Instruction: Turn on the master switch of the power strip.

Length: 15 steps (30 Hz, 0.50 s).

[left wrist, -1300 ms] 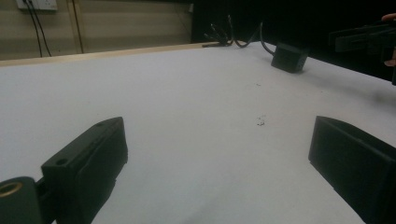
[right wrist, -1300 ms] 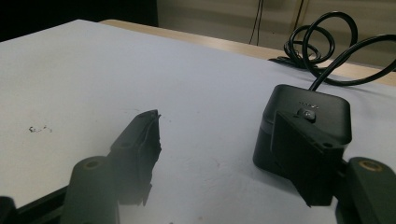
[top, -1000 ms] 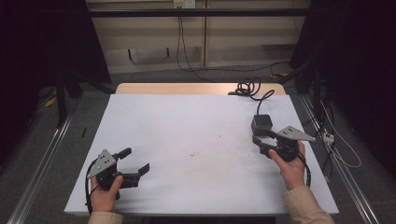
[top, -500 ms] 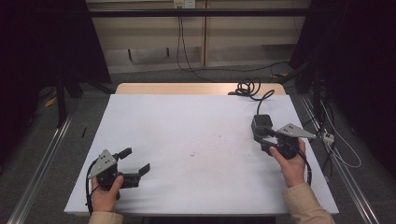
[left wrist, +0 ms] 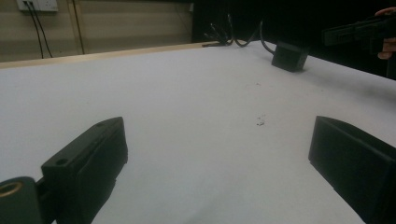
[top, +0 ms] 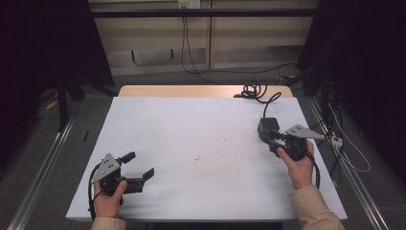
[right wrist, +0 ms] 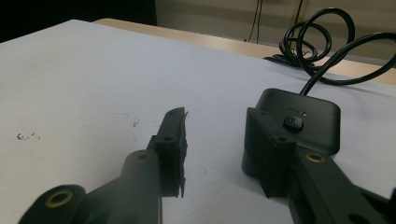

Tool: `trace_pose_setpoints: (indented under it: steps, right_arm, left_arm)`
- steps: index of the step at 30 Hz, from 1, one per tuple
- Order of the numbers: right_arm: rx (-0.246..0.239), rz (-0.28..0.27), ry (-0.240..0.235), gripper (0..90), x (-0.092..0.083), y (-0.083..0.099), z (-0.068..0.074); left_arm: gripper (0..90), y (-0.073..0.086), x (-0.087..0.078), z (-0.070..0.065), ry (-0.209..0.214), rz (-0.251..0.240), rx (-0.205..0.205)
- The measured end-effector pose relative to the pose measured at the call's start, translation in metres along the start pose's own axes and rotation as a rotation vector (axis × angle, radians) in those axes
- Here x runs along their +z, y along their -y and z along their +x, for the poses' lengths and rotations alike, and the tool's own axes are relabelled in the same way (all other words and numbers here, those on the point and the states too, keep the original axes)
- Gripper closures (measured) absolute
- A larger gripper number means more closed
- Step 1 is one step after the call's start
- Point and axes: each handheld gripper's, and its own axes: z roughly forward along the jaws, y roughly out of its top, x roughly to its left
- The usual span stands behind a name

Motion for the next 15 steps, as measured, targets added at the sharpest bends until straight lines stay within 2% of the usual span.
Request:
trace_pose_setpoints:
  steps: [15]
  right_arm:
    - [0.007, 0.004, -0.016, 67.9, 0.0028, -0.0041, -0.004]
  left_arm:
    - [4.1, -0.0001, 0.0006, -0.001, -0.002, 0.003, 0.003]
